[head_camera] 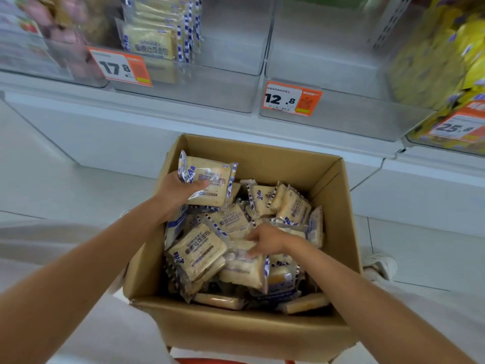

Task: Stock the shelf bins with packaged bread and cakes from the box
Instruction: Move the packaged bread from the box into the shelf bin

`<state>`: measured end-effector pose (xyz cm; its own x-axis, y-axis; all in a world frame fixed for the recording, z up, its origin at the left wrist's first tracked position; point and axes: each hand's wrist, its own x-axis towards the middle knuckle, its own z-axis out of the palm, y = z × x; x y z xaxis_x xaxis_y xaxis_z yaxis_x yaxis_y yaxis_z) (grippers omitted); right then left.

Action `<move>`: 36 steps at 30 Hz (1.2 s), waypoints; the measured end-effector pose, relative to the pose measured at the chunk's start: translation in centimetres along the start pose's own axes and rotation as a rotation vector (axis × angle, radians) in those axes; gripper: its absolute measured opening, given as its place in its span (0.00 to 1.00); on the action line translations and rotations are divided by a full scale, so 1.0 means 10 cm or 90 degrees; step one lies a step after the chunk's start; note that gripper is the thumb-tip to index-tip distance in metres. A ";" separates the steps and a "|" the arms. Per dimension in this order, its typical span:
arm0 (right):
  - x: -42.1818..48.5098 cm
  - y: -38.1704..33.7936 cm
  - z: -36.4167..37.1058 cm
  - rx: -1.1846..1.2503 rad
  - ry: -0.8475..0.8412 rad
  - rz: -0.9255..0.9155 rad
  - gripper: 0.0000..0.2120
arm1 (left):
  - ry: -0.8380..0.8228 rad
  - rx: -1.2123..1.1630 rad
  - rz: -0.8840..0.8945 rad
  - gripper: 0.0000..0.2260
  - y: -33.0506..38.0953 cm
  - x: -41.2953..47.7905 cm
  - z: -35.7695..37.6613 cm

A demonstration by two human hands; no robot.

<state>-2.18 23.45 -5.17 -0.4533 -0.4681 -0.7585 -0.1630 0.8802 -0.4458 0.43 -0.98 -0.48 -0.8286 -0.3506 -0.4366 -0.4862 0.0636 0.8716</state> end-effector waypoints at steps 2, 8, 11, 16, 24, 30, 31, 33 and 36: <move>-0.09 0.04 -0.29 0.009 0.077 -0.011 0.26 | 0.012 0.009 0.027 0.07 0.03 -0.01 -0.05; -0.52 -0.04 -1.32 0.153 0.234 -0.132 0.22 | 0.060 0.025 0.042 0.13 0.20 0.08 0.01; -0.60 -0.30 -1.51 0.232 0.260 -0.200 0.21 | -0.057 0.027 0.043 0.25 0.45 -0.01 0.17; -0.59 -0.82 -1.63 0.194 0.377 -0.292 0.23 | -0.185 -0.097 0.078 0.27 0.81 -0.06 0.09; -0.54 -1.97 -2.07 0.312 0.423 -0.410 0.34 | -0.030 -0.066 0.227 0.37 1.59 0.22 -1.01; -0.21 -2.79 -2.61 0.232 0.580 -0.513 0.29 | 0.142 0.047 0.430 0.51 2.27 0.70 -1.76; -0.10 -2.86 -2.67 0.203 0.594 -0.516 0.30 | 0.149 0.089 0.430 0.52 2.30 0.83 -1.85; 0.16 -2.92 -2.72 0.121 0.614 -0.498 0.32 | 0.181 0.239 0.432 0.46 2.29 1.03 -1.99; 0.59 -2.87 -2.64 -0.036 0.606 -0.437 0.33 | 0.293 0.596 0.405 0.34 2.17 1.22 -2.11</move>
<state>-23.35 -2.53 15.70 -0.7238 -0.6193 0.3044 -0.6555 0.4792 -0.5837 -14.40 -23.57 17.82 -0.9081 -0.2980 0.2943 -0.1997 0.9257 0.3212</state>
